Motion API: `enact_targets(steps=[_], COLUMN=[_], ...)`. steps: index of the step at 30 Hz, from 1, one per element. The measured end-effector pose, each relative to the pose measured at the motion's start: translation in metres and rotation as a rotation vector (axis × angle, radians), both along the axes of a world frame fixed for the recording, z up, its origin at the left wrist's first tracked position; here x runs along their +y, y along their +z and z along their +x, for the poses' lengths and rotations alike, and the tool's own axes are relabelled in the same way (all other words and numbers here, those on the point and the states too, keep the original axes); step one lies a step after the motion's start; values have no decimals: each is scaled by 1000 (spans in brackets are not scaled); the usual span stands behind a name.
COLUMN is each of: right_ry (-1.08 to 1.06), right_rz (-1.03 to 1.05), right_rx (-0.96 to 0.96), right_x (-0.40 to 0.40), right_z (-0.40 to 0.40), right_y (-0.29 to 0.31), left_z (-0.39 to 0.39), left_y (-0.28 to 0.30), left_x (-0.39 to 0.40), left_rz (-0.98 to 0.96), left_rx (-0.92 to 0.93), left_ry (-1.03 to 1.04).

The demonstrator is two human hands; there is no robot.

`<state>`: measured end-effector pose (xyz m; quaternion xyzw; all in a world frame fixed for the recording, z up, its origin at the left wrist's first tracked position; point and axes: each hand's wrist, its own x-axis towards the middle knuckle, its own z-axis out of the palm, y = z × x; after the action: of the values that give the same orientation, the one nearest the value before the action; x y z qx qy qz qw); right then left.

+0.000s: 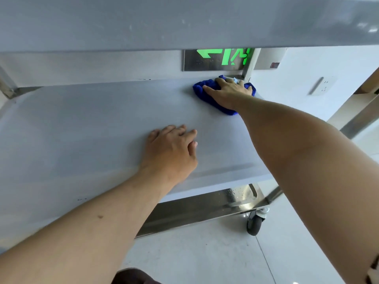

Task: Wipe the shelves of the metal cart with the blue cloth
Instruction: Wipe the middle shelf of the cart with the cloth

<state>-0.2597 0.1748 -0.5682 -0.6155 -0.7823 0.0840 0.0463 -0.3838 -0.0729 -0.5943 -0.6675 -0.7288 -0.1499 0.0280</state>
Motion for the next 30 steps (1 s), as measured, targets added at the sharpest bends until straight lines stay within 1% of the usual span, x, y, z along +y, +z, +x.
enact_targets(steps=[11,17,19,22,25,30], right_ry=[-83,-134,-144,-176,-223,-261], right_rz=[3,-1,3,28,49,20], right_rx=[12,48,60,26,4,42], right_x=[-93,-149,-160,-174,-188,-203], right_z=[63,85,93,107,116,102], right_y=[-9,-11,-13,-14,-17,-13], left_z=[-3,-3,-4,-5,-6,-5], left_y=[1,1,1,0,-1,2], left_x=[3,4,4,5,6,7], left_rz=[53,43,27,7,26,-45], left_rx=[-84,-110,-119,-123,-135,-152], left_ry=[-41,-42,-31,-29,-40,-24])
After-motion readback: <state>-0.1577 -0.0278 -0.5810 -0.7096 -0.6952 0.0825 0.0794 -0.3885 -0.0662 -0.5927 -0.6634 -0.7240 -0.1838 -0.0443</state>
